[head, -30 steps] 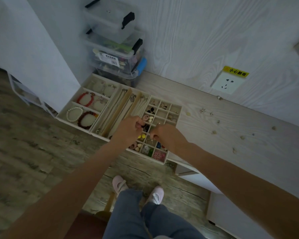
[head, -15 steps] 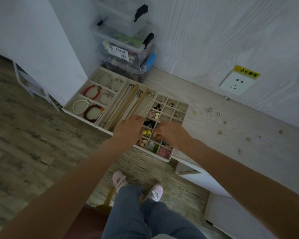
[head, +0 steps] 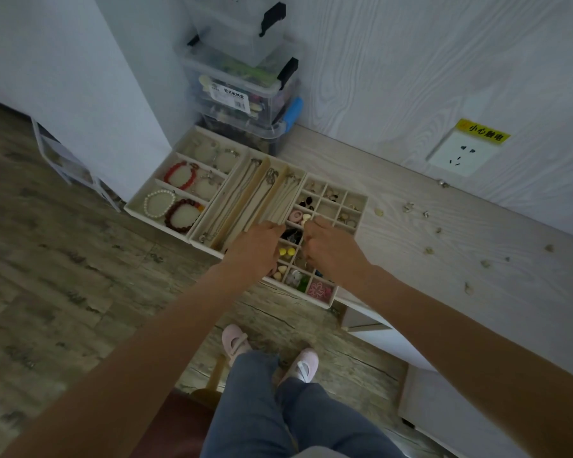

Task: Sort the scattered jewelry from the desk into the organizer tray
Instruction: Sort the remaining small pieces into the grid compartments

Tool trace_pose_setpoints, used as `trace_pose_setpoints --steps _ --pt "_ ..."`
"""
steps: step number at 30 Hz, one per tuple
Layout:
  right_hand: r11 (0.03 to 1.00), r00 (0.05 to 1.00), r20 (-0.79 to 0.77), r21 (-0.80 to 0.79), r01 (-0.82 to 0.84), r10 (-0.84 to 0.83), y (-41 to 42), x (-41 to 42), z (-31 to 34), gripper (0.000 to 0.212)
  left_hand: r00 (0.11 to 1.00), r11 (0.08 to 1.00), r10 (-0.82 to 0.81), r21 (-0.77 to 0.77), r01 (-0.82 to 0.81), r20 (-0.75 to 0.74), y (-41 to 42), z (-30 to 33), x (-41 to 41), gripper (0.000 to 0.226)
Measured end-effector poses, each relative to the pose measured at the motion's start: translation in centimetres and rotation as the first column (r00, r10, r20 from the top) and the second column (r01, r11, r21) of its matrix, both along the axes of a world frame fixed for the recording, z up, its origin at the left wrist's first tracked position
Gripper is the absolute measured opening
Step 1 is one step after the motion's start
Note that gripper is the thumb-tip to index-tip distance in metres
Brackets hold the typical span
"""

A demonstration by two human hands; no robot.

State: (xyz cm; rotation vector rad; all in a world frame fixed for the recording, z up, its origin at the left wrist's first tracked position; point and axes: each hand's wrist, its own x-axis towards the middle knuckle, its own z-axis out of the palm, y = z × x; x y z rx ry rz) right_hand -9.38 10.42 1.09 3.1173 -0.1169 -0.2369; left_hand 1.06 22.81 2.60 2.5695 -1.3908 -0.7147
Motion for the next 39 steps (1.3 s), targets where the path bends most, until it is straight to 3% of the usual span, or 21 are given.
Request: trace_pose_setpoints --steps 3,7,14,25,28,32,36,39 --pt "0.999 0.998 0.058 -0.018 -0.037 0.038 0.0 0.1 0.1 0.025 1.0 1.0 0.0 0.0 0.0 0.004 0.0 -0.1 0.0 0.054" --pt "0.996 0.987 0.135 0.013 -0.093 0.09 -0.2 -0.2 0.1 0.02 1.0 1.0 0.006 0.008 -0.006 -0.011 0.0 0.0 0.0 0.055" --pt "0.987 0.987 0.156 0.156 -0.049 0.024 -0.7 -0.7 -0.7 0.015 1.0 0.999 -0.013 0.047 0.012 0.023 -0.3 0.0 0.1 0.054" --pt "0.989 0.986 0.166 0.151 -0.007 -0.018 -0.6 -0.6 -1.1 0.015 0.995 0.997 -0.053 0.052 0.049 0.082 -0.3 -0.1 0.0 0.053" --pt "0.987 0.992 0.112 0.156 0.038 -0.056 -0.5 -0.6 -1.2 0.003 0.978 0.992 -0.102 0.095 0.086 0.18 -0.3 -0.1 -0.2 0.056" --pt "0.982 0.995 0.074 0.178 0.057 -0.071 -0.5 -0.7 -1.1 0.011 0.917 0.983 -0.161 0.148 0.113 0.366 -0.4 0.1 -0.9 0.051" --pt "0.953 0.975 0.165 0.289 0.094 -0.146 -1.0 -1.2 0.5 0.014 0.89 0.989 -0.141 0.111 0.102 0.433 -1.2 0.6 -1.6 0.04" --pt "0.925 0.941 0.246 0.355 0.137 -0.234 -2.5 -2.2 1.1 0.005 0.892 0.989 -0.145 0.056 0.134 0.428 -2.6 1.1 -2.0 0.04"
